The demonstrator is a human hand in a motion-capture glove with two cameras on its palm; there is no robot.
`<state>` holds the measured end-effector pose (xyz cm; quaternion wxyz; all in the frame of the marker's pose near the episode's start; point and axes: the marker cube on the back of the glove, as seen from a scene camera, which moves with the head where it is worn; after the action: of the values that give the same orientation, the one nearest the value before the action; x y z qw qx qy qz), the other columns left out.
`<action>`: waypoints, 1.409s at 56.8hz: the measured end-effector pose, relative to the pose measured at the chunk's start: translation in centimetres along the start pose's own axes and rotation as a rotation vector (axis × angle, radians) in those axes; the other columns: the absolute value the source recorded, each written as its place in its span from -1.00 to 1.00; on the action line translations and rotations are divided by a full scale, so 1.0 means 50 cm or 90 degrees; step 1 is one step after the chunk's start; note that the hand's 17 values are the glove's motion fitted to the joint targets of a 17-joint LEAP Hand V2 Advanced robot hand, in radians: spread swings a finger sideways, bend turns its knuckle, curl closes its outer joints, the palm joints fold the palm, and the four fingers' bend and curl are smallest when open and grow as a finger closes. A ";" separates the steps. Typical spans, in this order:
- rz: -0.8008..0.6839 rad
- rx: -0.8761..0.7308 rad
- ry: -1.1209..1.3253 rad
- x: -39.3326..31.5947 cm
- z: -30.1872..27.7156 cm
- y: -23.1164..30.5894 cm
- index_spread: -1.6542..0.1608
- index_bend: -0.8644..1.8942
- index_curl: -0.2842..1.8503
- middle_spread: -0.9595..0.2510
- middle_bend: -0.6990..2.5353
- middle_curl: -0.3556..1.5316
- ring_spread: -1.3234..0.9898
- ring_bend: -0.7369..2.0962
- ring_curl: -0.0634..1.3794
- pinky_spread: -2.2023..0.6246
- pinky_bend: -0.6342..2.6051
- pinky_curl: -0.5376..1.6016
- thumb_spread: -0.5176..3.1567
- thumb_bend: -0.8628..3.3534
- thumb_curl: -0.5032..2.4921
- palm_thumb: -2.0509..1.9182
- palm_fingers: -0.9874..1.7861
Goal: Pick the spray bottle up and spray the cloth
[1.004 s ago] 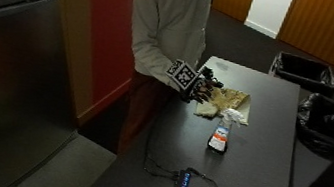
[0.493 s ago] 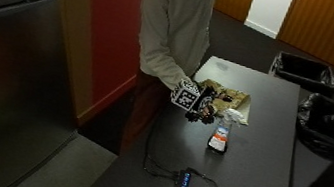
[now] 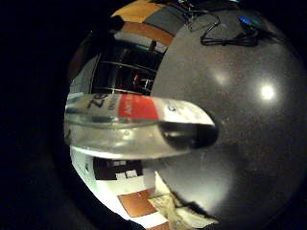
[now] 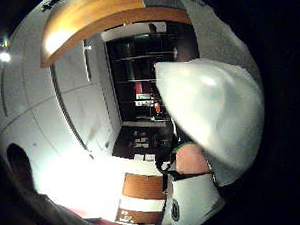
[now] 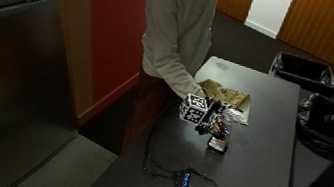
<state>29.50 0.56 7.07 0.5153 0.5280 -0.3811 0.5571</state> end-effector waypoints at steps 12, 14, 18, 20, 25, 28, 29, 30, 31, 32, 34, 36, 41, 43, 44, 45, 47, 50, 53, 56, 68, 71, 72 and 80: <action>0.026 -0.016 -0.001 0.008 0.014 -0.048 0.51 -0.24 -0.50 0.42 -0.38 -0.22 0.10 -0.13 -0.48 0.61 -0.43 -0.19 -0.24 -0.60 -0.34 0.46 0.15; 0.025 -0.023 0.002 0.009 0.018 -0.053 0.50 -0.22 -0.48 0.42 -0.37 -0.21 0.09 -0.14 -0.48 0.60 -0.45 -0.19 -0.24 -0.60 -0.34 0.46 0.22; 0.026 -0.042 0.007 0.005 0.025 -0.070 0.50 -0.20 -0.46 0.41 -0.38 -0.21 0.06 -0.12 -0.47 0.58 -0.49 -0.21 -0.24 -0.60 -0.34 0.46 0.39; 0.022 -0.054 0.009 0.003 0.030 -0.077 0.51 -0.21 -0.45 0.39 -0.37 -0.21 0.04 -0.10 -0.45 0.56 -0.49 -0.21 -0.25 -0.60 -0.33 0.47 0.50; 0.012 -0.086 0.014 -0.006 0.043 -0.098 0.55 -0.21 -0.40 0.37 -0.33 -0.17 0.00 -0.10 -0.42 0.50 -0.47 -0.18 -0.30 -0.60 -0.31 0.50 0.64; 0.002 -0.100 0.021 -0.009 0.052 -0.110 0.57 -0.21 -0.38 0.38 -0.29 -0.15 -0.01 -0.12 -0.40 0.48 -0.46 -0.17 -0.33 -0.60 -0.30 0.51 0.68; -0.001 -0.104 0.024 -0.010 0.056 -0.114 0.58 -0.20 -0.37 0.38 -0.27 -0.13 -0.01 -0.11 -0.39 0.47 -0.46 -0.17 -0.34 -0.60 -0.30 0.51 0.70; -0.004 -0.109 0.027 -0.012 0.059 -0.117 0.58 -0.20 -0.37 0.38 -0.27 -0.13 -0.01 -0.11 -0.39 0.46 -0.46 -0.17 -0.35 -0.60 -0.29 0.51 0.70; -0.008 -0.114 0.031 -0.013 0.062 -0.120 0.59 -0.19 -0.36 0.38 -0.26 -0.13 -0.01 -0.11 -0.39 0.46 -0.46 -0.17 -0.36 -0.60 -0.29 0.51 0.71; -0.014 -0.120 0.037 -0.015 0.065 -0.123 0.59 -0.19 -0.35 0.38 -0.26 -0.12 -0.01 -0.10 -0.38 0.45 -0.45 -0.16 -0.37 -0.60 -0.28 0.52 0.71; -0.029 -0.137 0.049 -0.019 0.073 -0.127 0.61 -0.18 -0.34 0.39 -0.25 -0.12 -0.01 -0.10 -0.37 0.44 -0.45 -0.16 -0.39 -0.60 -0.27 0.52 0.71; -0.048 -0.156 0.062 -0.023 0.081 -0.128 0.62 -0.17 -0.33 0.39 -0.25 -0.11 -0.01 -0.09 -0.36 0.43 -0.45 -0.16 -0.41 -0.60 -0.27 0.52 0.72; -0.094 -0.219 0.095 -0.044 0.099 -0.122 0.64 -0.16 -0.31 0.41 -0.23 -0.10 -0.01 -0.08 -0.34 0.42 -0.44 -0.15 -0.45 -0.61 -0.25 0.52 0.72; -0.119 -0.259 0.112 -0.053 0.111 -0.106 0.64 -0.15 -0.30 0.41 -0.22 -0.10 -0.01 -0.08 -0.34 0.42 -0.43 -0.15 -0.46 -0.61 -0.24 0.52 0.72; -0.133 -0.280 0.121 -0.058 0.117 -0.097 0.65 -0.15 -0.29 0.41 -0.22 -0.10 -0.01 -0.07 -0.33 0.42 -0.43 -0.15 -0.47 -0.61 -0.24 0.52 0.72; -0.148 -0.299 0.132 -0.064 0.122 -0.090 0.65 -0.15 -0.29 0.41 -0.22 -0.09 -0.01 -0.07 -0.33 0.41 -0.43 -0.15 -0.48 -0.61 -0.24 0.52 0.72; -0.178 -0.333 0.156 -0.081 0.130 -0.084 0.65 -0.14 -0.29 0.42 -0.22 -0.09 -0.01 -0.07 -0.32 0.41 -0.43 -0.15 -0.49 -0.61 -0.23 0.52 0.72; -0.218 -0.400 0.198 -0.114 0.133 -0.077 0.65 -0.14 -0.28 0.42 -0.22 -0.09 -0.01 -0.06 -0.32 0.41 -0.42 -0.14 -0.50 -0.61 -0.22 0.52 0.72; -0.224 -0.563 0.215 -0.182 0.108 -0.048 0.66 -0.13 -0.27 0.42 -0.22 -0.09 -0.01 -0.06 -0.31 0.41 -0.42 -0.14 -0.52 -0.61 -0.22 0.52 0.72; -0.262 -0.614 0.253 -0.234 0.122 -0.037 0.66 -0.13 -0.27 0.43 -0.22 -0.09 -0.01 -0.05 -0.31 0.41 -0.41 -0.14 -0.53 -0.61 -0.21 0.52 0.72; -0.452 -0.697 0.468 -0.322 0.177 0.053 0.66 -0.12 -0.25 0.43 -0.21 -0.09 -0.01 -0.05 -0.30 0.41 -0.40 -0.14 -0.57 -0.61 -0.19 0.51 0.71; -0.497 -0.749 0.523 -0.350 0.170 0.086 0.66 -0.12 -0.25 0.43 -0.21 -0.09 -0.01 -0.05 -0.30 0.41 -0.40 -0.14 -0.57 -0.61 -0.19 0.51 0.71; -0.511 -0.761 0.539 -0.357 0.168 0.094 0.66 -0.12 -0.25 0.43 -0.21 -0.09 -0.01 -0.05 -0.30 0.41 -0.40 -0.14 -0.58 -0.61 -0.19 0.51 0.71; -0.611 -0.818 0.678 -0.400 0.168 0.186 0.67 -0.12 -0.25 0.43 -0.21 -0.09 -0.01 -0.05 -0.30 0.40 -0.39 -0.14 -0.58 -0.61 -0.18 0.51 0.71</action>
<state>20.28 -12.67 -10.17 0.9846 -0.0775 -0.0728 0.1385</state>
